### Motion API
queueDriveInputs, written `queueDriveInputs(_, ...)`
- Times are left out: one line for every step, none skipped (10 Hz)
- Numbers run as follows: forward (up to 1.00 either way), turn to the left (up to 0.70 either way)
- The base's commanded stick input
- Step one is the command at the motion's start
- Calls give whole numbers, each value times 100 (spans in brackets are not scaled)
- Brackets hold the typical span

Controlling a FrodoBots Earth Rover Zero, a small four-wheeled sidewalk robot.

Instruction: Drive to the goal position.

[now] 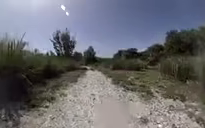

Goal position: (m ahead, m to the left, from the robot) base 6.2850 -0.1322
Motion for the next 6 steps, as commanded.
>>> queueDriveInputs(70, 0)
queueDriveInputs(70, 0)
queueDriveInputs(70, 0)
queueDriveInputs(70, 0)
queueDriveInputs(70, 0)
queueDriveInputs(70, 0)
